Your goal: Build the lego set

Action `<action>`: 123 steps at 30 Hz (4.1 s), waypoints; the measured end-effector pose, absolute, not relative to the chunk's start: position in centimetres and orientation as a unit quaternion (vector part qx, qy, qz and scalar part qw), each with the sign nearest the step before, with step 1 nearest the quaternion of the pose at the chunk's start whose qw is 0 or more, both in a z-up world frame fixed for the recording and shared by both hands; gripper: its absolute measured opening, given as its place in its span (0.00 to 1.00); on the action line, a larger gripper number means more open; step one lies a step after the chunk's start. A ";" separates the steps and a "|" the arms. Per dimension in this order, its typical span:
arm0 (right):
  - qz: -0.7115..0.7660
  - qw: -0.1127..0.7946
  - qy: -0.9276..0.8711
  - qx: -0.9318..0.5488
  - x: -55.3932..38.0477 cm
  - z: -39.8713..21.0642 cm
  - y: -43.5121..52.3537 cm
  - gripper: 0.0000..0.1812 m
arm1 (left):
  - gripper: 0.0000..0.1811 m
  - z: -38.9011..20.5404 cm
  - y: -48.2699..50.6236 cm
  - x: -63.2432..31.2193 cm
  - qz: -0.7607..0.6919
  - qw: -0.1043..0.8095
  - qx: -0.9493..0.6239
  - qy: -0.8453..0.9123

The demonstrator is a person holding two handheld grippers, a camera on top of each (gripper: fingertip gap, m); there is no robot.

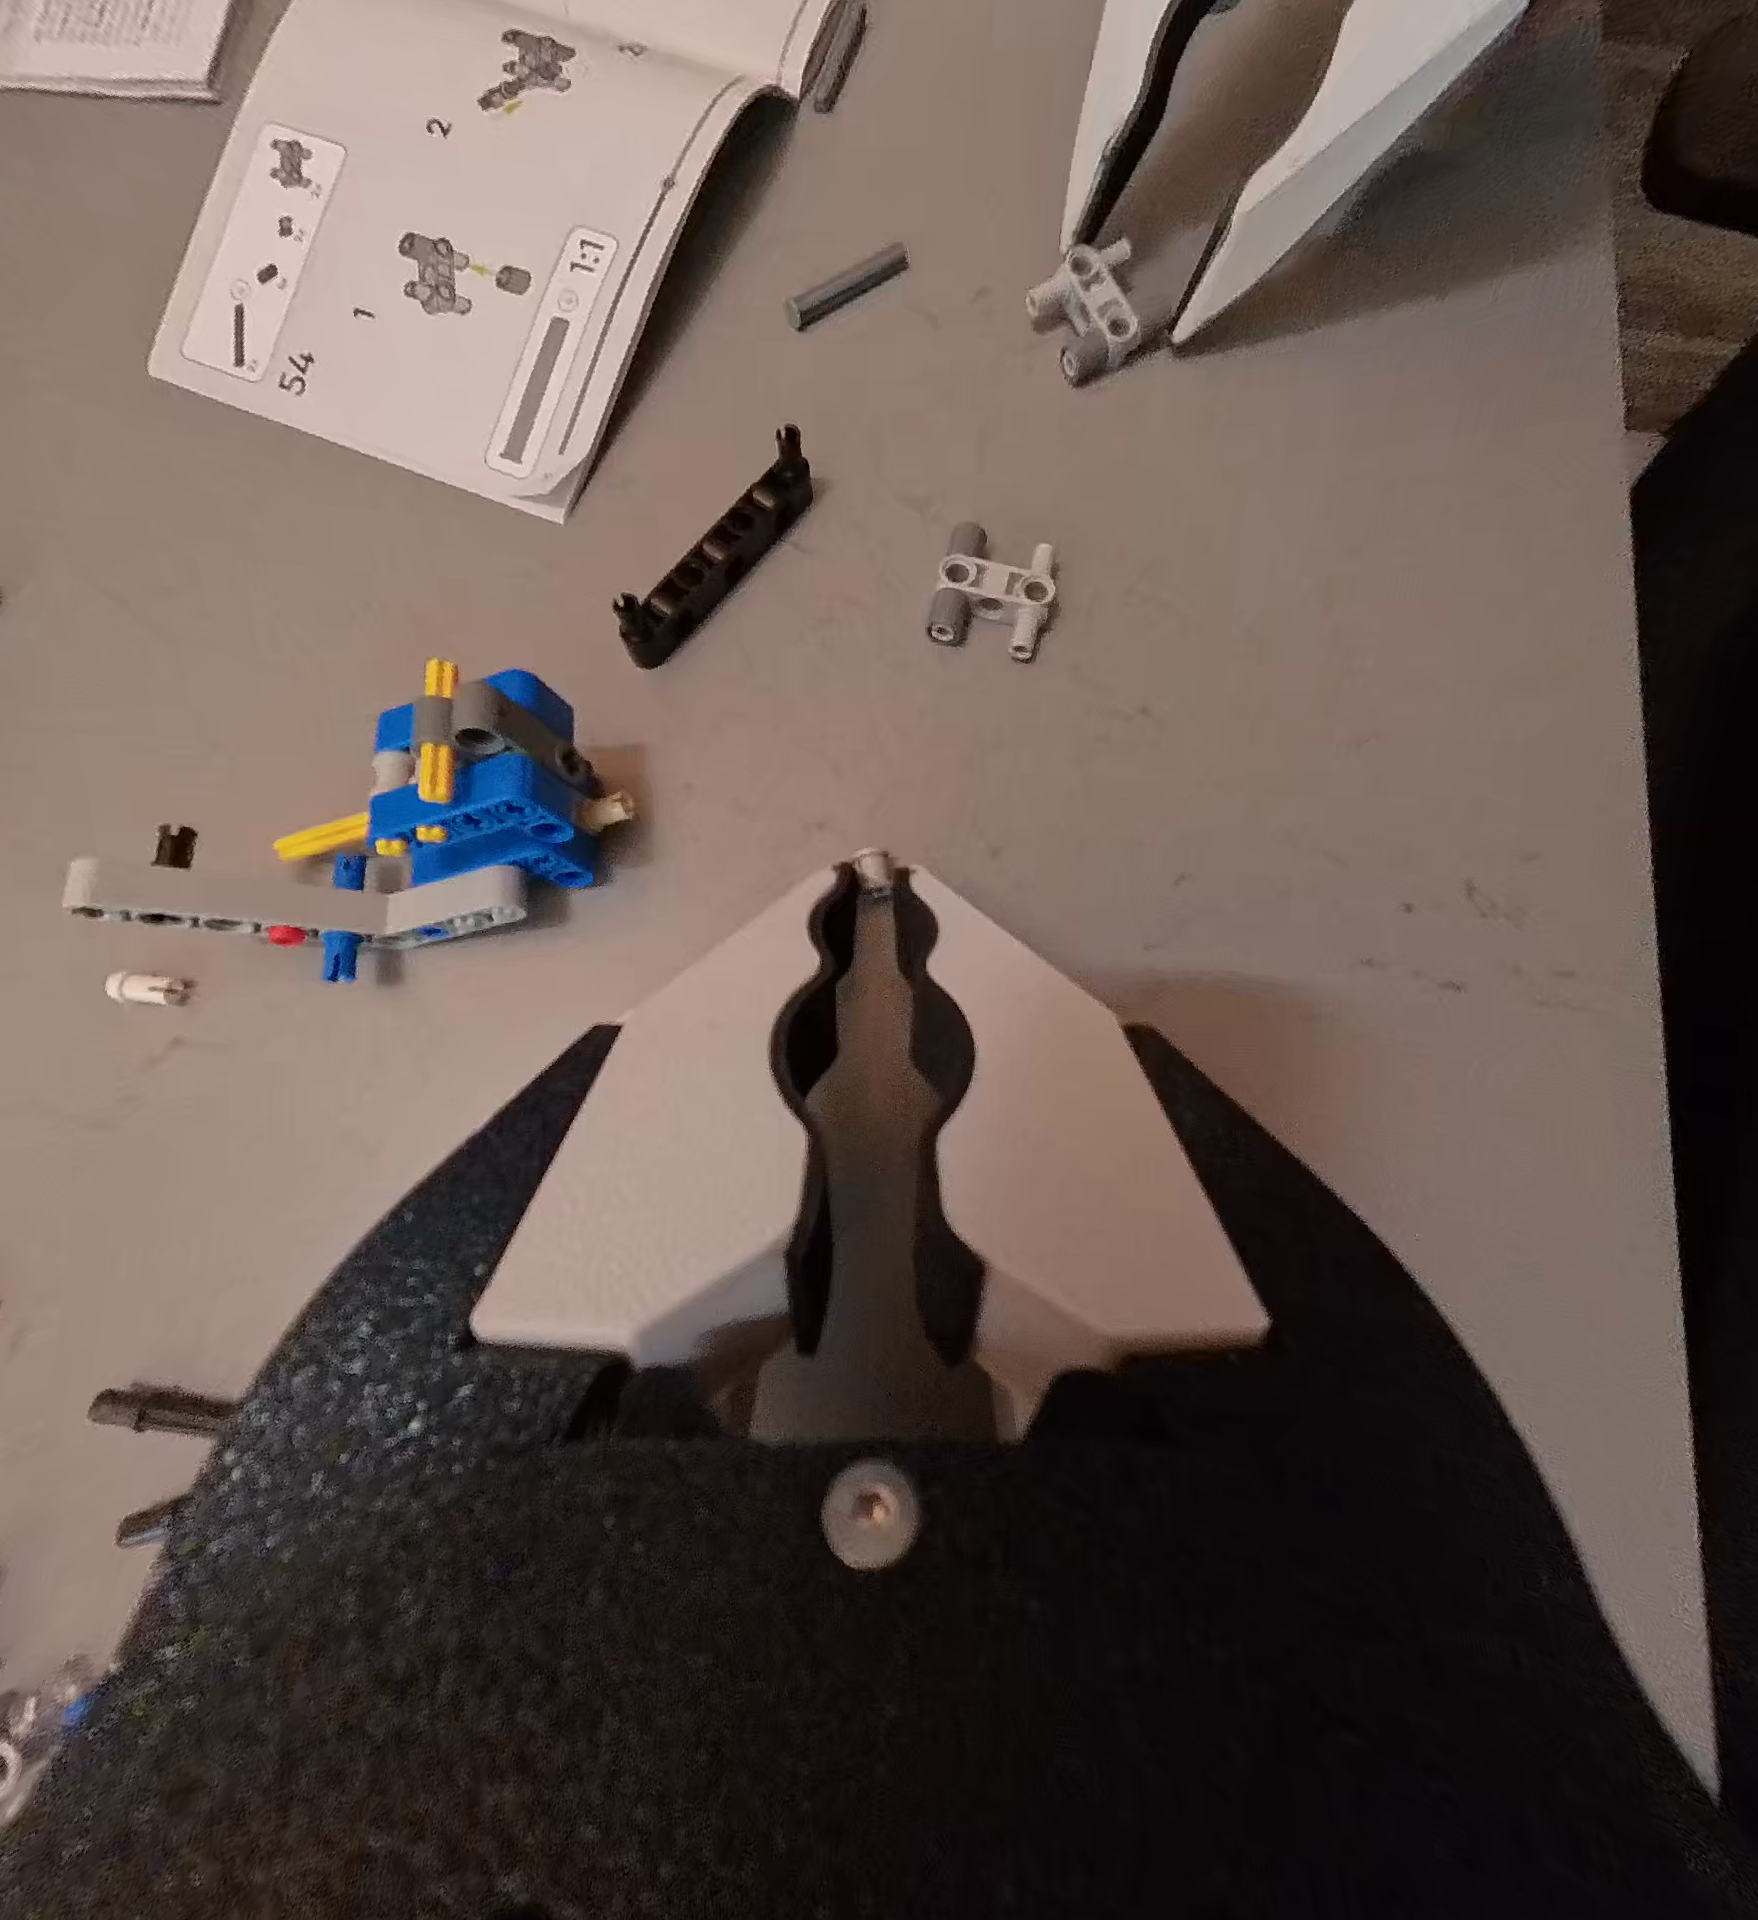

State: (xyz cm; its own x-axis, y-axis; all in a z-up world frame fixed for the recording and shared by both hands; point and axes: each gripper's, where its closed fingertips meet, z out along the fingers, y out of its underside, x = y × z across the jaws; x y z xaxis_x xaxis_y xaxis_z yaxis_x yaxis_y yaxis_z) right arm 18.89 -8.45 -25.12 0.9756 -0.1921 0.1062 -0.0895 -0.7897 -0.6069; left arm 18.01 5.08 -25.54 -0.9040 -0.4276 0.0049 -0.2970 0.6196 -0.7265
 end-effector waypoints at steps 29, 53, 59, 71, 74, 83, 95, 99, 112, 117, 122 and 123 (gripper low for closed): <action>0.149 0.686 0.209 -0.681 17.6 -13.7 -4.8 0.09 | 0.02 -14.3 -6.0 17.9 -0.582 0.230 0.013 0.780; 0.160 0.676 0.241 -0.678 19.5 -16.6 -7.8 0.03 | 0.02 -17.0 -8.8 19.9 -0.442 0.361 0.081 0.817; 0.166 0.656 0.272 -0.684 20.6 -17.6 -8.6 0.03 | 0.03 -17.7 -9.5 20.8 -0.454 0.351 0.068 0.816; 0.058 0.624 0.423 -0.655 26.9 -19.6 -16.2 0.03 | 0.04 -22.4 -12.1 26.1 -0.382 0.143 -0.086 0.909; 0.083 0.645 0.430 -0.626 26.7 -19.1 -16.5 0.03 | 0.04 -23.6 -12.9 27.0 -0.352 0.130 -0.103 0.921; 0.091 0.651 0.449 -0.606 26.6 -19.2 -18.0 0.03 | 0.01 -25.7 -13.2 26.7 -0.322 0.082 -0.179 0.926; 0.091 0.607 0.466 -0.637 24.7 -20.9 -18.6 0.03 | 0.05 -25.0 -12.3 22.8 -0.308 0.103 -0.193 0.926; 0.047 0.550 0.484 -0.679 24.3 -22.8 -19.6 0.03 | 0.03 -25.6 -13.2 22.8 -0.314 0.109 -0.190 0.924; 0.017 0.478 0.426 -0.768 24.2 -24.2 -16.6 0.03 | 0.00 -25.6 -17.0 21.6 -0.334 0.104 -0.142 0.926; 0.041 0.477 0.397 -0.783 24.4 -24.2 -14.7 0.03 | 0.00 -25.6 -17.0 21.3 -0.340 0.103 -0.142 0.924; 0.025 0.510 0.397 -0.762 25.3 -22.4 -16.4 0.03 | 0.01 -25.2 -16.5 21.1 -0.343 0.105 -0.136 0.923; 0.020 0.519 0.404 -0.754 25.4 -21.9 -17.2 0.03 | 0.01 -24.8 -16.2 21.3 -0.349 0.108 -0.135 0.921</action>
